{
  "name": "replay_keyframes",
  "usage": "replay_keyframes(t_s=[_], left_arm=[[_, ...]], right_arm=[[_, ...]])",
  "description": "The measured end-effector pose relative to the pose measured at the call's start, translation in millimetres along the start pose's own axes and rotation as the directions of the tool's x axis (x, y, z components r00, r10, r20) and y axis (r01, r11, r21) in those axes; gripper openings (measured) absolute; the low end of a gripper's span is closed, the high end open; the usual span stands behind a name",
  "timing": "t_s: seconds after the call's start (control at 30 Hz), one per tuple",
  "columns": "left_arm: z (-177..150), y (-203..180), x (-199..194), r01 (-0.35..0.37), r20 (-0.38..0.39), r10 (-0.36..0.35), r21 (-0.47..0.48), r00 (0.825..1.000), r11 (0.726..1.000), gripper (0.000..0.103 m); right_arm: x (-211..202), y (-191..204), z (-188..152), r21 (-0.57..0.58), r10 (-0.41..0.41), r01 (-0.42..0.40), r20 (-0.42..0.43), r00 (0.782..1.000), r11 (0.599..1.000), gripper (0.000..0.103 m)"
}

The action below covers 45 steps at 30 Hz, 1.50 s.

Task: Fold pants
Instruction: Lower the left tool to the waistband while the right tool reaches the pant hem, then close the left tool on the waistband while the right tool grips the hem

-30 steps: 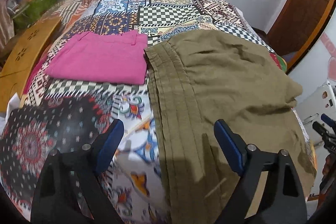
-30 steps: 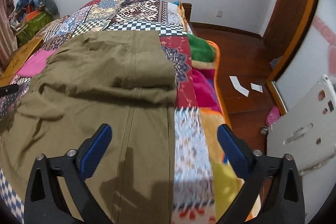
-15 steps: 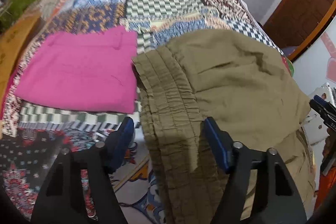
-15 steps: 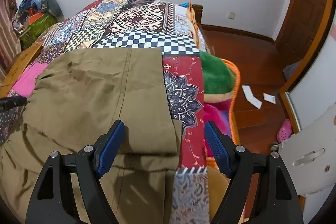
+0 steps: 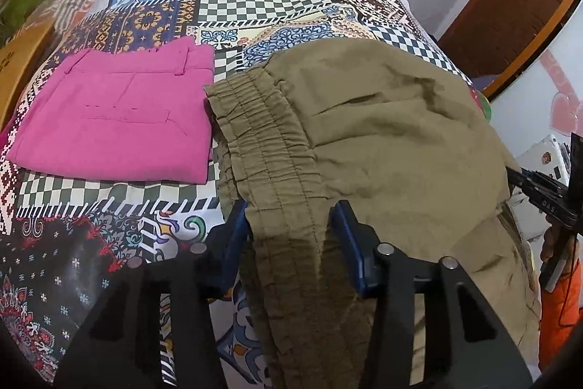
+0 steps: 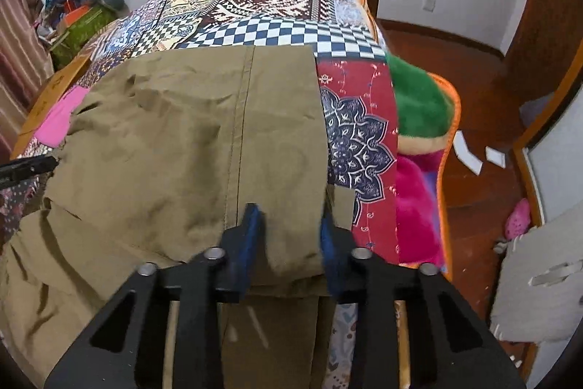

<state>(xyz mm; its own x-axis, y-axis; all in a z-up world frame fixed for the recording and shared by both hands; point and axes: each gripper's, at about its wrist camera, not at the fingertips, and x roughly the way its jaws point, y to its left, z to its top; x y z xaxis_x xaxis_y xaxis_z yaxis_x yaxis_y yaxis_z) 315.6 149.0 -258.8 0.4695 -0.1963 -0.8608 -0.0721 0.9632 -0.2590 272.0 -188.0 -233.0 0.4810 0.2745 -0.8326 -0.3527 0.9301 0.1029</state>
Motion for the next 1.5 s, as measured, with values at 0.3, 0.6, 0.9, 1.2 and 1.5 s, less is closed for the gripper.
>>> replay_keyframes(t_s=[0.3, 0.6, 0.9, 1.2, 1.5], left_arm=[[8.1, -4.5, 0.9, -0.035, 0.013, 0.034, 0.034, 0.999, 0.999, 0.016], [15.1, -11.0, -22.9, -0.103, 0.127, 0.094, 0.067, 0.987, 0.992, 0.012], [16.9, 12.2, -5.5, -0.141, 0.097, 0.14, 0.009, 0.985, 0.99, 0.014], [21.4, 25.2, -21.1, -0.153, 0.117, 0.155, -0.022, 0.981, 0.988, 0.046], [55.6, 47.5, -31.2, -0.134, 0.16, 0.145, -0.076, 0.976, 0.988, 0.046]], right_arm=[[-8.9, 9.7, 13.0, -0.041, 0.002, 0.0, 0.068, 0.998, 0.999, 0.008], [-32.3, 24.1, 46.0, -0.093, -0.006, 0.024, 0.195, 0.981, 0.995, 0.007], [-4.4, 17.4, 56.7, -0.075, -0.058, 0.071, 0.172, 0.983, 0.995, 0.006], [-2.8, -1.2, 57.3, -0.041, -0.046, 0.051, 0.11, 0.993, 0.998, 0.007], [-15.6, 1.3, 92.3, -0.044, -0.04, 0.048, 0.168, 0.985, 0.998, 0.041]])
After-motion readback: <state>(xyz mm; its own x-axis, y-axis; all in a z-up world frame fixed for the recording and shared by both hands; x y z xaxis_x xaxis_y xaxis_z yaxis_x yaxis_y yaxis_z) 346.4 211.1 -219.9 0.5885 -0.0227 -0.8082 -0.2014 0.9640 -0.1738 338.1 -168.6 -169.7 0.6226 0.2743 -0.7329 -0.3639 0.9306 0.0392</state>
